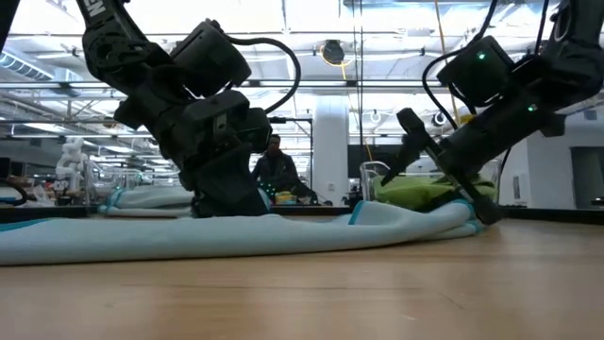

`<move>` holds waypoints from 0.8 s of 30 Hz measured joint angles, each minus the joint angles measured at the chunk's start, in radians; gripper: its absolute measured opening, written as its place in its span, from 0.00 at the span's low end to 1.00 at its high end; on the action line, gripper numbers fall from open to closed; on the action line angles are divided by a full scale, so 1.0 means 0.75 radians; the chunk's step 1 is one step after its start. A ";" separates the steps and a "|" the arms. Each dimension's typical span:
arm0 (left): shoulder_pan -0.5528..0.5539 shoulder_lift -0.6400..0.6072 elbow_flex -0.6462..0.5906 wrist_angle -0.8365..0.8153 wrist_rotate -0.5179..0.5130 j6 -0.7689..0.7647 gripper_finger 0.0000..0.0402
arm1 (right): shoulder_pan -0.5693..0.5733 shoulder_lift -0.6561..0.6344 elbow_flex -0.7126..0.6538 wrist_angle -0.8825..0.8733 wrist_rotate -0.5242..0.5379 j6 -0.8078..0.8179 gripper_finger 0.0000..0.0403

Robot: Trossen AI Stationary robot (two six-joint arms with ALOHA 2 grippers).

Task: Sort microfiber towel by color & place in baskets
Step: Fold the blue towel

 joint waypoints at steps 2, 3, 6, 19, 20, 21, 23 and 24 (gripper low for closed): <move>-0.001 0.001 -0.001 0.001 -0.016 -0.017 0.19 | -0.032 -0.001 0.000 0.046 -0.001 -0.037 0.62; -0.001 0.001 -0.001 0.001 -0.020 -0.025 0.19 | -0.046 -0.001 0.000 0.066 -0.003 -0.058 0.62; 0.000 -0.015 -0.001 0.001 -0.019 -0.041 0.19 | -0.071 -0.002 0.001 0.138 -0.006 -0.121 0.62; 0.031 -0.275 -0.008 -0.143 -0.138 -0.027 0.19 | -0.091 -0.112 0.004 0.063 -0.121 -0.247 0.62; 0.033 -0.289 -0.008 -0.144 -0.138 -0.026 0.19 | -0.091 -0.131 0.003 0.017 -0.110 -0.246 0.62; 0.034 -0.303 -0.009 -0.152 -0.138 -0.022 0.19 | -0.091 -0.150 0.003 -0.022 -0.096 -0.244 0.62; 0.034 -0.310 -0.008 -0.101 -0.138 -0.005 0.19 | -0.095 -0.196 0.004 -0.128 -0.075 -0.227 0.62; 0.034 -0.310 -0.007 -0.083 -0.138 0.006 0.19 | -0.100 -0.218 0.003 -0.172 -0.075 -0.224 0.62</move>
